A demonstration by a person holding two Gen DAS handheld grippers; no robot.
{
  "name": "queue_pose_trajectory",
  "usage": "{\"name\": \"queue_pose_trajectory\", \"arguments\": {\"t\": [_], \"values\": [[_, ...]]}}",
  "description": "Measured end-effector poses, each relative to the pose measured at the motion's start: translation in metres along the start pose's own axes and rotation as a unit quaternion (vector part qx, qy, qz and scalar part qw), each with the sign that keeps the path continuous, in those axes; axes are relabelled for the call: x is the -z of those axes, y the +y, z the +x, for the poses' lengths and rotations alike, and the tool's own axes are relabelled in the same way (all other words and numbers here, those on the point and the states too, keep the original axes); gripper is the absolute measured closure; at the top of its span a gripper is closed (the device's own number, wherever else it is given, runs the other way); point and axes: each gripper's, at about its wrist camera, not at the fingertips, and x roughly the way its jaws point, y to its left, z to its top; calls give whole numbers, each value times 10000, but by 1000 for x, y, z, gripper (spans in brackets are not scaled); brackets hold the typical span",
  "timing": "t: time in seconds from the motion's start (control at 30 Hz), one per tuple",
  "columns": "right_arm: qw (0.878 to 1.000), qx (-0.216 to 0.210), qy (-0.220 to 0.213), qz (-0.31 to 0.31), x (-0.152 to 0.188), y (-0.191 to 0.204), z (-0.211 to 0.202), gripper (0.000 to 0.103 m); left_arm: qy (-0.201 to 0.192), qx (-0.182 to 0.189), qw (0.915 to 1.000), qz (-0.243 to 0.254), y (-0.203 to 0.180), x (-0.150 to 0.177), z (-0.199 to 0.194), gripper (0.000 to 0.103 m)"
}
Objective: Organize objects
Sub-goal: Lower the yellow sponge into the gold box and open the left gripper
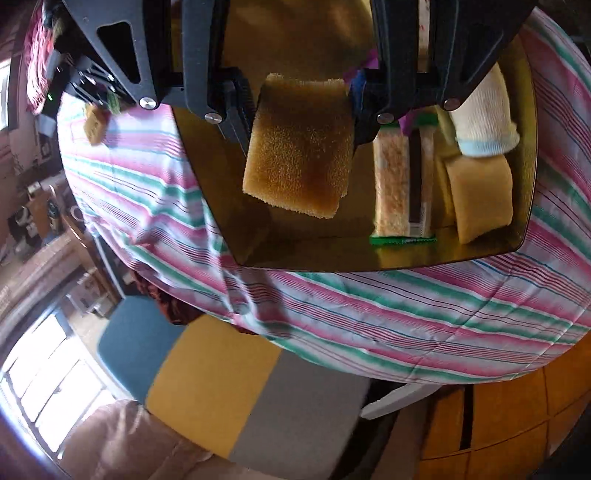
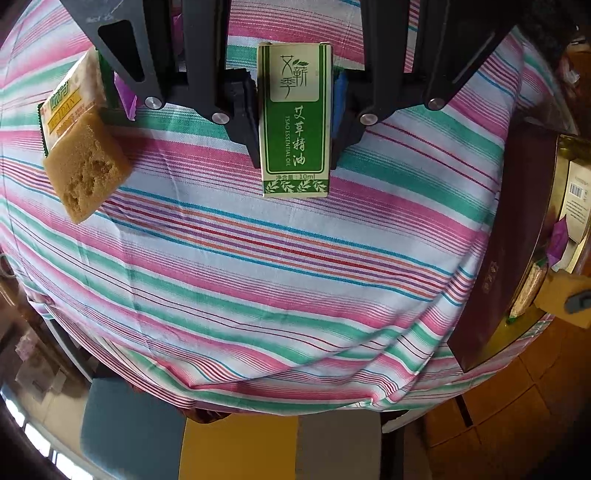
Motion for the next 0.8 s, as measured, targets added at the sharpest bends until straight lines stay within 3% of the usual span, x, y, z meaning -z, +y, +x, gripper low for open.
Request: {"name": "queue_pose_trajectory", "arguments": {"t": [0.17,0.37,0.8], "values": [[10000,-3,-1,4,0,0,0,71,255,-324,9990,172,-4,-20,38,63],[10000,-4,-15,6,0,1,0,71,200,-738,9968,222,-4,-40,60,63],[10000,10,-25,-23,0,4,0,71,30,-974,9951,153,2,-45,73,57]]}}
